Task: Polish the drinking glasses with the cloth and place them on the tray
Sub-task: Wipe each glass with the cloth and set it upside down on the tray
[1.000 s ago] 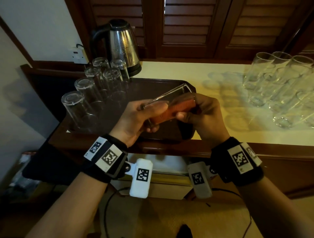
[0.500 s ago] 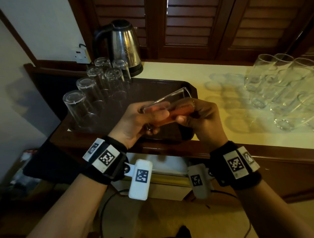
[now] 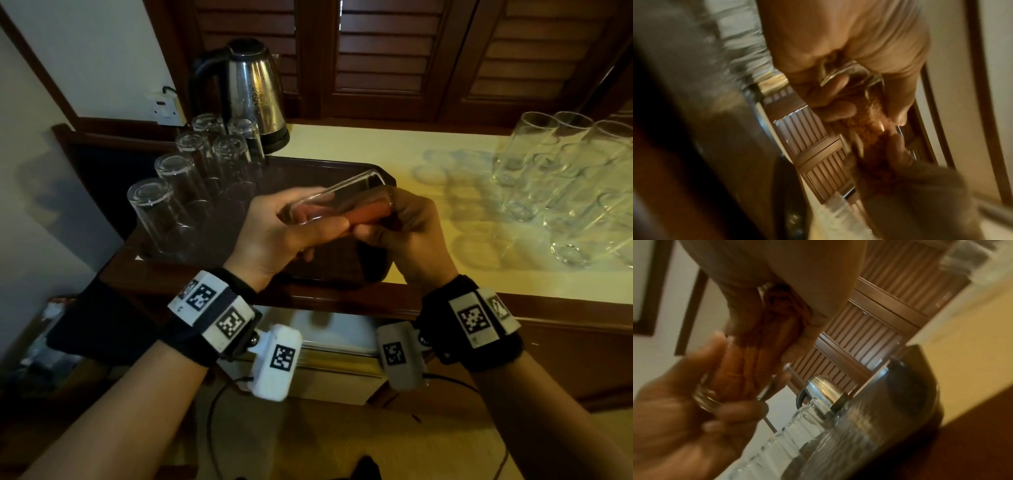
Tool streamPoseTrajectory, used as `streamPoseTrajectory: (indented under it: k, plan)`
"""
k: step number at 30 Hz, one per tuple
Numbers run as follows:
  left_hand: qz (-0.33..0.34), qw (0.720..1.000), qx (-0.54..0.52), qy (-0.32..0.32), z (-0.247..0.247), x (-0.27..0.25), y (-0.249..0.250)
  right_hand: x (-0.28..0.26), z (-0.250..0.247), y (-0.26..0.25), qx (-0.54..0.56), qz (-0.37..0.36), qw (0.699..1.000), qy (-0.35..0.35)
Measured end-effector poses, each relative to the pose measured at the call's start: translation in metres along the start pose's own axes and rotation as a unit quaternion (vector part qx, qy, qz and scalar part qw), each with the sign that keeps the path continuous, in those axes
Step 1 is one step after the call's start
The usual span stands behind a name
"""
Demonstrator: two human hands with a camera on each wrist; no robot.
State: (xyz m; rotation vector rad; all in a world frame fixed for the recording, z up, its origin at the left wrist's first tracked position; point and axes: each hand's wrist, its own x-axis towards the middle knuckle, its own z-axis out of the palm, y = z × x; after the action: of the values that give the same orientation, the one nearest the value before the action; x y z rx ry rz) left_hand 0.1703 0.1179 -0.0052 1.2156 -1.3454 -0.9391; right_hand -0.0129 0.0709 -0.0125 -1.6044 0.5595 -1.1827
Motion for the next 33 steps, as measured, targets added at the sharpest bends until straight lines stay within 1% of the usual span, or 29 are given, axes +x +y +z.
streamPoseTrajectory:
  k: [1,3,4,5,6,8,9,10,11,12,14,16,17,18,19,20,21,22,23,24,25,26,27,28,29,30,31,32,33]
  plan:
    - [0.084,0.988,0.124,0.023,-0.002,0.002,0.0,0.0,0.0,0.0,0.016,0.021,1.0,0.009]
    - [0.22,0.922,0.316,0.05,-0.005,0.004,-0.003,-0.001,0.001,0.001,0.04,0.055,0.997,0.019]
    - [0.237,0.907,0.344,0.046,-0.006,0.004,-0.004,-0.002,0.0,0.002,0.041,0.061,0.997,0.018]
    - [0.229,0.911,0.34,0.038,-0.005,0.004,-0.005,-0.003,0.0,0.002,0.04,0.059,0.997,0.019]
    - [0.198,0.93,0.309,0.026,-0.004,0.004,-0.005,-0.004,-0.001,0.003,0.045,0.053,0.997,0.022]
    - [0.042,0.993,0.105,-0.019,0.002,0.003,0.0,-0.004,-0.004,0.003,0.047,0.023,0.998,0.023]
    - [-0.042,0.998,-0.025,-0.041,0.004,0.002,0.002,-0.003,-0.005,0.003,0.037,0.005,0.999,0.02]
    - [-0.09,0.988,-0.116,-0.048,0.004,0.001,0.002,-0.002,-0.005,0.002,0.023,-0.009,1.0,0.012]
    - [-0.102,0.983,-0.143,-0.05,0.002,0.002,0.002,-0.001,-0.005,0.001,0.008,-0.02,1.0,0.003]
    - [-0.087,0.987,-0.126,-0.049,0.001,0.002,0.002,0.0,-0.004,0.001,-0.001,-0.019,1.0,0.0]
    - [0.006,0.999,0.043,-0.033,-0.004,0.003,0.004,-0.002,-0.003,0.002,0.007,0.019,1.0,0.009]
    - [0.135,0.958,0.254,-0.012,-0.008,0.005,0.001,-0.006,0.001,0.004,0.023,0.055,0.998,0.028]
    - [0.168,0.939,0.299,-0.008,-0.009,0.006,0.0,-0.007,0.002,0.006,0.02,0.06,0.997,0.034]
    - [0.171,0.938,0.3,-0.009,-0.01,0.007,-0.003,-0.008,0.003,0.007,0.018,0.059,0.997,0.037]
    - [0.145,0.951,0.272,-0.019,-0.01,0.007,-0.005,-0.008,0.003,0.007,0.021,0.055,0.998,0.038]
    - [0.086,0.976,0.199,-0.031,-0.01,0.007,-0.006,-0.009,0.003,0.007,0.026,0.044,0.998,0.038]
    - [-0.002,0.996,0.074,-0.043,-0.009,0.005,-0.005,-0.009,0.002,0.008,0.025,0.029,0.999,0.032]
    - [-0.089,0.992,-0.065,-0.058,-0.005,0.002,-0.004,-0.009,0.001,0.008,0.016,0.013,1.0,0.021]
    - [-0.145,0.975,-0.163,-0.054,-0.003,-0.001,-0.004,-0.008,0.001,0.008,0.0,0.0,1.0,0.007]
    - [-0.157,0.965,-0.205,-0.046,-0.002,-0.001,-0.004,-0.007,0.0,0.007,-0.015,-0.009,1.0,-0.007]
    - [-0.143,0.969,-0.198,-0.037,-0.002,-0.002,-0.004,-0.005,0.0,0.008,-0.023,-0.009,1.0,-0.016]
    - [-0.104,0.983,-0.151,-0.028,-0.002,-0.002,-0.003,-0.004,-0.001,0.008,-0.016,0.003,1.0,-0.019]
    - [-0.04,0.998,-0.054,-0.013,-0.004,-0.001,-0.002,-0.003,0.0,0.007,0.001,0.023,1.0,-0.012]
    - [0.047,0.996,0.079,-0.001,-0.007,0.0,-0.002,-0.003,0.001,0.007,0.019,0.047,0.999,-0.001]
    - [0.136,0.969,0.205,0.004,-0.009,0.001,-0.004,-0.003,0.001,0.008,0.035,0.068,0.997,0.01]
    - [0.189,0.94,0.285,0.008,-0.01,0.002,-0.006,-0.004,0.002,0.009,0.046,0.082,0.995,0.016]
    - [0.192,0.933,0.304,0.009,-0.01,0.003,-0.008,-0.005,0.002,0.01,0.054,0.089,0.994,0.021]
    - [0.161,0.944,0.289,0.002,-0.009,0.003,-0.008,-0.005,0.002,0.011,0.055,0.086,0.994,0.026]
    - [0.091,0.97,0.224,-0.013,-0.008,0.003,-0.008,-0.006,0.002,0.011,0.053,0.074,0.995,0.029]
